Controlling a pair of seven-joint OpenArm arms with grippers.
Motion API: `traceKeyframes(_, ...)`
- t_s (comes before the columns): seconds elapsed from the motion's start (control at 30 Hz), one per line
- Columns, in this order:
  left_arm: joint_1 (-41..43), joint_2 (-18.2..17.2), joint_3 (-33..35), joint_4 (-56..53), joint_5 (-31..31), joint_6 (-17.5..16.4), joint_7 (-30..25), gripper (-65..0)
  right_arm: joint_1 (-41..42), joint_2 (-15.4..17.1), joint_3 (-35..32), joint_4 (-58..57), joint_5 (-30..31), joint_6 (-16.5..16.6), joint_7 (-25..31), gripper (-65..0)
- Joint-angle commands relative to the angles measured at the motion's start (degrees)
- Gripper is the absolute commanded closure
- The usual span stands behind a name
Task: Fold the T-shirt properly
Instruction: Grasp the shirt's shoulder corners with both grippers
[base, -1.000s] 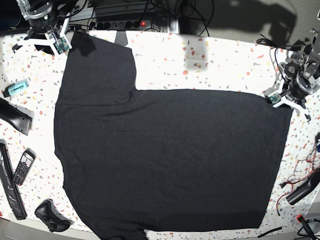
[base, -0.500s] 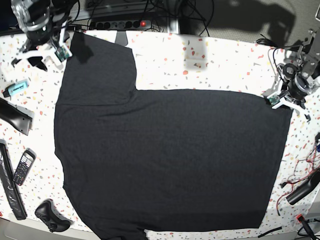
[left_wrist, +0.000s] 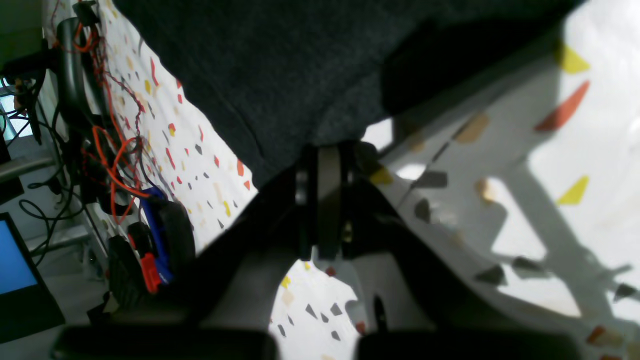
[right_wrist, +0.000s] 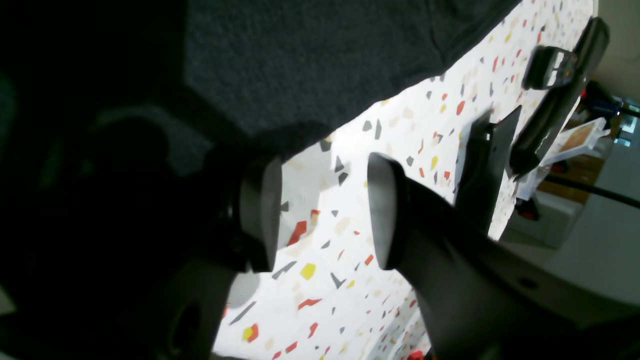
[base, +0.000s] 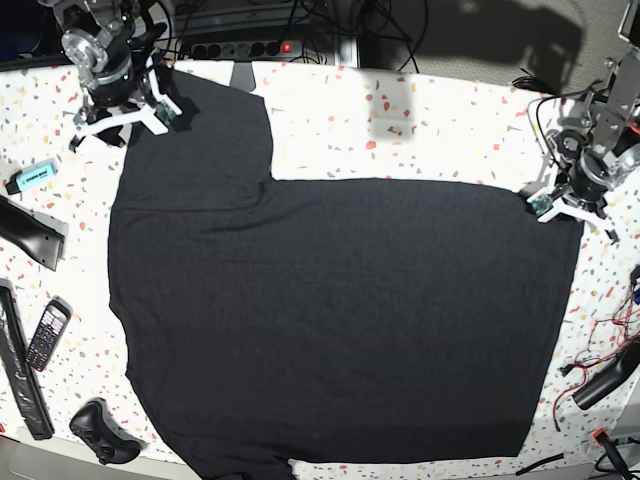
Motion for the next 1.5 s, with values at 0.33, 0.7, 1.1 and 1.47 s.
traceKeyframes(0.33, -0.31, 0.24, 0.02, 0.26, -0.74, -1.6, -0.59, 0.0, 6.47, -1.42, -2.62, -4.07, 2.54, 1.88, 0.15, -27.6)
traceKeyframes(0.7, -0.28, 0.24, 0.02, 0.26, -0.74, -1.6, -0.57, 0.0, 13.31, -5.25, -9.44, -4.22, 9.42, 4.11, -0.48, -27.6)
traceKeyframes(1.1, -0.28, 0.24, 0.02, 0.26, -0.76, -1.6, -0.57, 0.0, 15.87, -6.16, -9.44, -4.74, 11.58, 10.47, -3.04, -20.3)
traceKeyframes(1.47, -0.11, -0.22, 0.02, 0.28, -7.96, -1.55, 2.34, 0.0, 18.86, -5.4, -9.42, -3.87, 11.58, 4.24, -4.37, 0.0)
